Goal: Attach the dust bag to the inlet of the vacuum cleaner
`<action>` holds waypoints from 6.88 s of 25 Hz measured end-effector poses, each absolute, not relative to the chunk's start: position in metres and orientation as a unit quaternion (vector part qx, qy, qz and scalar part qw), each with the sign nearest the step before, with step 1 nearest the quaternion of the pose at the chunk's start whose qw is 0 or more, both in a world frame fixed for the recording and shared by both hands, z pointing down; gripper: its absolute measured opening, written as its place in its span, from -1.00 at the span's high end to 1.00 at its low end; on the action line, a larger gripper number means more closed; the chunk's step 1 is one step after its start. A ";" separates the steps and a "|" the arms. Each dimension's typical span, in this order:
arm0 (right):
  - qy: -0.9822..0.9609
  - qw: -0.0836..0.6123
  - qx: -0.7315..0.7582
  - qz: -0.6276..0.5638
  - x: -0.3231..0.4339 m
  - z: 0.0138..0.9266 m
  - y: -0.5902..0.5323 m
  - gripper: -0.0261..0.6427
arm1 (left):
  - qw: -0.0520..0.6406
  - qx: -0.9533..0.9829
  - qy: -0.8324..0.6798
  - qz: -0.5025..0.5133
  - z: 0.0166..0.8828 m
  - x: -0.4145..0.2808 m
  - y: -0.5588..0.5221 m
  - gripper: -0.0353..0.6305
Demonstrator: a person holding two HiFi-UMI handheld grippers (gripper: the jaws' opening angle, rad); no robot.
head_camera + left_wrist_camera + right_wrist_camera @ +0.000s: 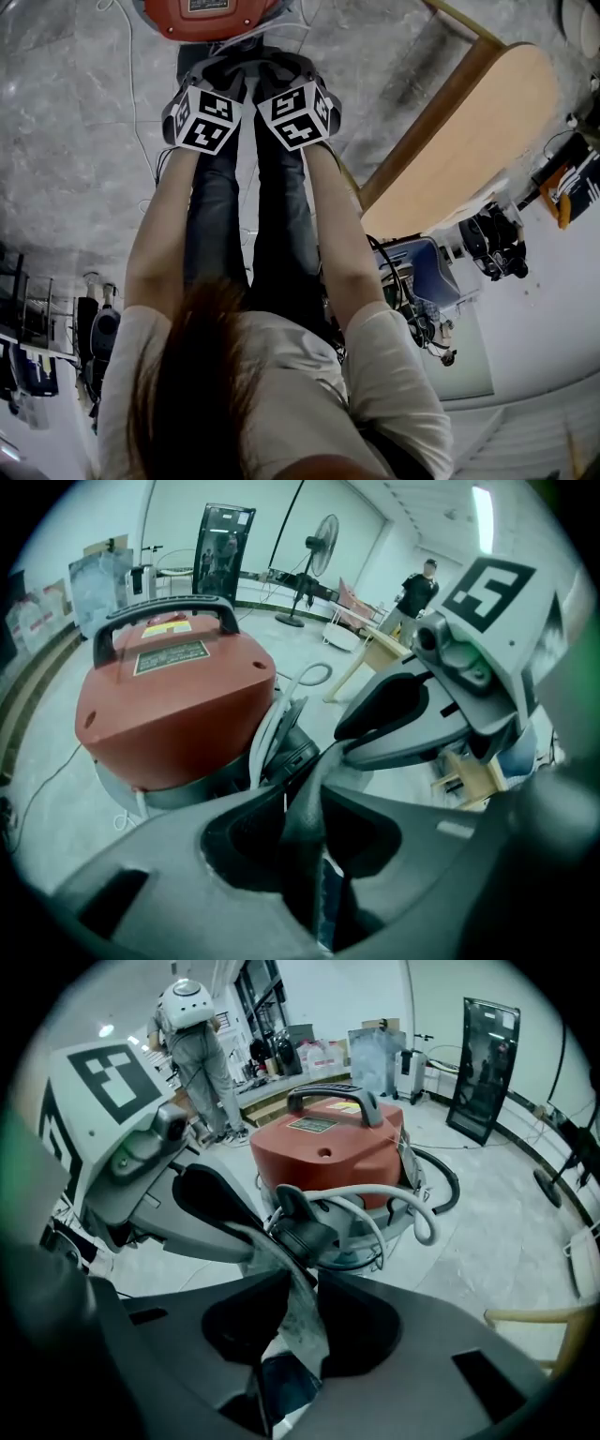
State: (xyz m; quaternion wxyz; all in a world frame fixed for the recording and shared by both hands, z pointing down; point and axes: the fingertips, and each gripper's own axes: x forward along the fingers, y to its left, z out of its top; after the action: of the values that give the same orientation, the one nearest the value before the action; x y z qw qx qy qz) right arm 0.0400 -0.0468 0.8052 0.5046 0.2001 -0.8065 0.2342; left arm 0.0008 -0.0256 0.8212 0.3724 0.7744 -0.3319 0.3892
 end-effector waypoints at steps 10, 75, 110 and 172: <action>-0.794 0.472 0.206 0.323 0.044 0.797 -0.042 0.31 | 0.417 0.783 -0.280 0.367 0.809 0.000 -0.024 0.24; -0.881 0.150 0.408 0.185 0.030 0.272 -0.131 0.92 | 0.229 0.815 -0.525 0.091 0.289 -0.095 -0.136 0.84; -0.877 0.086 0.447 0.153 0.053 0.185 -0.136 0.92 | 0.111 0.855 -0.504 0.044 0.190 -0.082 -0.131 0.84; -0.878 0.113 0.449 0.124 0.064 0.185 -0.128 0.92 | 0.117 0.848 -0.513 0.066 0.202 -0.093 -0.121 0.84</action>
State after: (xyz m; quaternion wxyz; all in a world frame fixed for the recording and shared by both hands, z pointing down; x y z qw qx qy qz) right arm 0.0638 -0.1282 0.1847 0.1128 0.4492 -0.8776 0.1240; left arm -0.0929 -0.1207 0.2023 0.1165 0.8478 -0.5131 0.0661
